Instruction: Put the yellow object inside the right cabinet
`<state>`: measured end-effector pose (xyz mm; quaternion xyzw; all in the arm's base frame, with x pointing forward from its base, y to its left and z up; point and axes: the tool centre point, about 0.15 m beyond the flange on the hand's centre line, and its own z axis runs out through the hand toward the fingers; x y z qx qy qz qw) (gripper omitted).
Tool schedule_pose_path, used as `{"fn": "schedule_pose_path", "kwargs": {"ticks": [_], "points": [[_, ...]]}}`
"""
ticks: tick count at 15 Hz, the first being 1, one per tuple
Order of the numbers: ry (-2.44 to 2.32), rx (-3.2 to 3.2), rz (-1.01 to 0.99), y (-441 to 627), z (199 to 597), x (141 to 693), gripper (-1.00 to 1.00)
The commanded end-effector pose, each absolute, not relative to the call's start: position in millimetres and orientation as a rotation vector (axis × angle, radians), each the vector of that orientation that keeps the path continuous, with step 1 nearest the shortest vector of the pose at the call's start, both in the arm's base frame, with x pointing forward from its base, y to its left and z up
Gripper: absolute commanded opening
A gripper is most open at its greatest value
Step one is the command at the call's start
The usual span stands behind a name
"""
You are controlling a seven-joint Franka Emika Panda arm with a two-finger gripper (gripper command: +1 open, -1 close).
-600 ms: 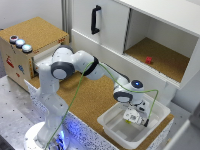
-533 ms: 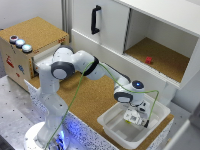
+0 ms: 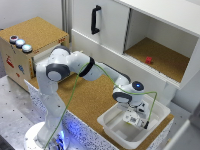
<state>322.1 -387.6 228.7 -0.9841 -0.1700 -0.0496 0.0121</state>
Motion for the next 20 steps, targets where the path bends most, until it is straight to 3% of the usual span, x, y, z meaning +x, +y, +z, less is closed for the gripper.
{"fn": "schedule_pose_path", "kwargs": {"ticks": [1,10,15,20], "points": [[-0.602,-3.182,-0.274,-358,252,293,-1.0],[-0.518,-3.266,-0.564,-362,344,335,-1.0],[-0.313,-3.191,-0.819,-378,412,407,-1.0],[-0.199,-3.152,-0.889,-395,454,478,-1.0]]}}
